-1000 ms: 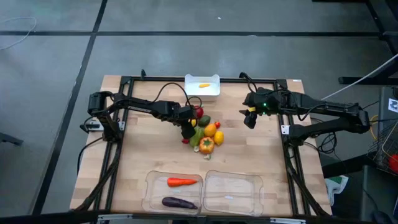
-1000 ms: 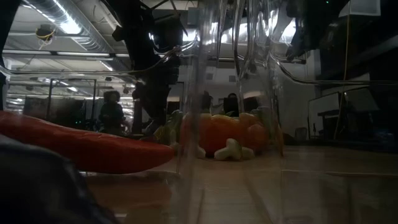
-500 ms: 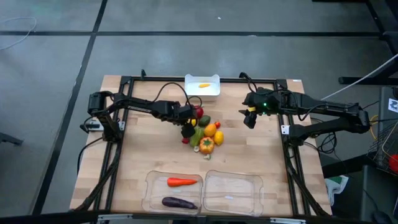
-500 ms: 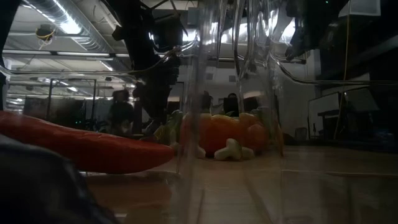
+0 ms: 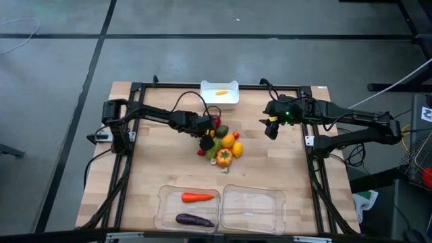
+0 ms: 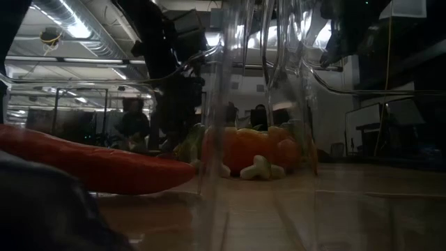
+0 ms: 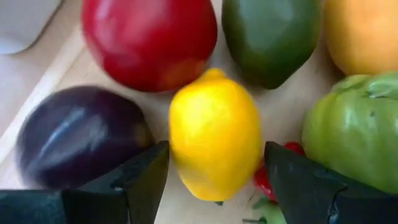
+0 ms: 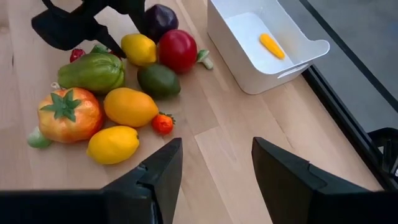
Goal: Sort produce into baskets
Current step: Put the left yellow lemon into the right transparent bin
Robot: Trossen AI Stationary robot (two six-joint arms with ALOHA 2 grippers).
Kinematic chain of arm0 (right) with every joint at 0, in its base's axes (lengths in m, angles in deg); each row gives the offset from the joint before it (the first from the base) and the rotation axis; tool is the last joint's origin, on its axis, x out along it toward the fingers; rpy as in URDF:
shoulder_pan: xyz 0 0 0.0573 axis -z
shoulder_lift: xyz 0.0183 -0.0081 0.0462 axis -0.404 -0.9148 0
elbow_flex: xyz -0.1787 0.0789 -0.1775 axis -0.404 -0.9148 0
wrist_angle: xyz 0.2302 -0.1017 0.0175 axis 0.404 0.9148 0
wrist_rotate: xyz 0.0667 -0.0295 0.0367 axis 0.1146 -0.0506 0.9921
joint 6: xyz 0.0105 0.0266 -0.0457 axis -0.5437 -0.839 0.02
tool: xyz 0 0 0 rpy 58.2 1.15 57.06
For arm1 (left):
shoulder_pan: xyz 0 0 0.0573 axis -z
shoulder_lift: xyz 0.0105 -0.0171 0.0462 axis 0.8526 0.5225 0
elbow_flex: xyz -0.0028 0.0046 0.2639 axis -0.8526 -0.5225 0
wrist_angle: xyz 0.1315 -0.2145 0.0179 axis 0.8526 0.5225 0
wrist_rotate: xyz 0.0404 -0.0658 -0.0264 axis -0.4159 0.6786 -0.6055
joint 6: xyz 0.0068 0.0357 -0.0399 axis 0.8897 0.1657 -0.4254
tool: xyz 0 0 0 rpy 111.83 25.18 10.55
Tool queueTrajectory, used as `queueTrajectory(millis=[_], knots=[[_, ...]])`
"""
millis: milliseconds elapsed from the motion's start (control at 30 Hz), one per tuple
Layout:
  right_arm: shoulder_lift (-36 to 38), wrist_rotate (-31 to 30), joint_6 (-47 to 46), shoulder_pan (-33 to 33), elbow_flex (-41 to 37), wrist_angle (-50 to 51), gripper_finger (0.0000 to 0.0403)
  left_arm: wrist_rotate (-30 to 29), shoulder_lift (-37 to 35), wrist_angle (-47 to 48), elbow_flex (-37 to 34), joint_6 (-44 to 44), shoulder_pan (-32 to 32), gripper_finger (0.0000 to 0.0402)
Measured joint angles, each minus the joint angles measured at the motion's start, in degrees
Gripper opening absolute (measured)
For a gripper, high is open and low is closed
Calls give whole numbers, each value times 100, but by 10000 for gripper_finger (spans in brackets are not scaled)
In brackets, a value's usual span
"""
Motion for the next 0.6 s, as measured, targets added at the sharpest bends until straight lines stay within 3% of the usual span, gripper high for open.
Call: queueTrajectory(millis=[267, 500, 600], knots=[[-1, 5, 0, 0, 0, 10, 193, 7, 118, -46, 0, 30, -76, 256], [-1, 1, 0, 0, 0, 11, 193, 40, 110, -59, 0, 46, -142, 191], [-1, 0, 0, 0, 0, 12, 193, 103, 54, -28, 0, 115, -142, 182]])
